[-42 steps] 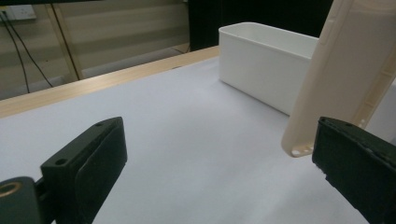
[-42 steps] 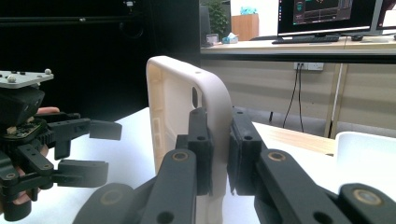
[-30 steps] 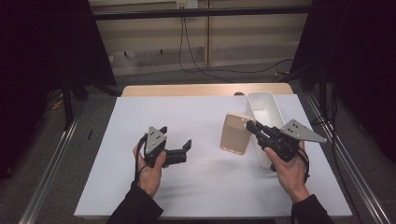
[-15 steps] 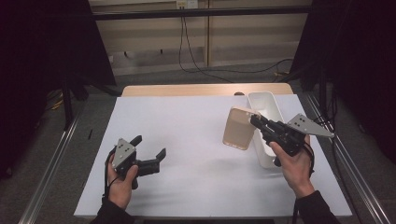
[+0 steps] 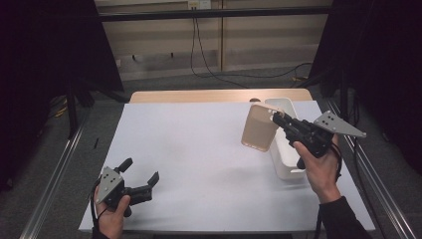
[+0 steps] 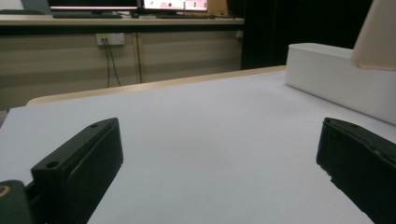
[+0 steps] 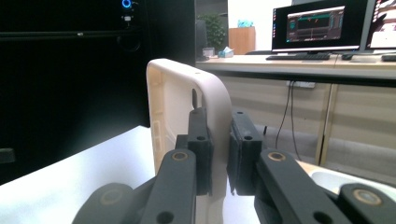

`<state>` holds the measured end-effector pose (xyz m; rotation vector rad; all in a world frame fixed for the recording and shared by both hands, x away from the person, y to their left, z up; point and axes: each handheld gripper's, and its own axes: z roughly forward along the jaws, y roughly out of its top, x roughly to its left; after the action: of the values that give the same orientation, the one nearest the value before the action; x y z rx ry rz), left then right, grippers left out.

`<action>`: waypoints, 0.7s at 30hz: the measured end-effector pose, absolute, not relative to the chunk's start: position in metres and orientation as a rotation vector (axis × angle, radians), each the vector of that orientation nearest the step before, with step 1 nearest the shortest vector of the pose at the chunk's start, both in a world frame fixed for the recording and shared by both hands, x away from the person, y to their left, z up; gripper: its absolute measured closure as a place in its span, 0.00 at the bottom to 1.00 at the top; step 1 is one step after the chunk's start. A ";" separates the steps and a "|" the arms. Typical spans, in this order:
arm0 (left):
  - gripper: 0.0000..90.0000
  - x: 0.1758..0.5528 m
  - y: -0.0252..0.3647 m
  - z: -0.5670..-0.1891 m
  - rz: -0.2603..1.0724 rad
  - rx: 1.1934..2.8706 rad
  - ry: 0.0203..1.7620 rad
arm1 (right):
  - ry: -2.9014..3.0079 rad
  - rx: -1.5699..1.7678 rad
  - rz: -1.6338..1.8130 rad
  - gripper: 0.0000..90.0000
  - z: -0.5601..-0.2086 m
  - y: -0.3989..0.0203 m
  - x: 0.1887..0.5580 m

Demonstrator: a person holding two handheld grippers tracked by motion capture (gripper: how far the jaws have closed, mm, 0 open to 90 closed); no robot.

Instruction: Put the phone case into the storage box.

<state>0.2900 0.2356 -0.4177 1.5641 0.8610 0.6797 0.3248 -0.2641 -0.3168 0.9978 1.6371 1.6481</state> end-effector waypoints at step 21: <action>0.04 0.300 0.226 -0.425 0.664 1.551 0.894 | 1.557 0.974 1.608 0.90 -0.274 -0.307 0.345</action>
<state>0.3001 0.2260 -0.4251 1.5514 0.8935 0.6637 0.3448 -0.3074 -0.2745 0.9744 1.5574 1.6080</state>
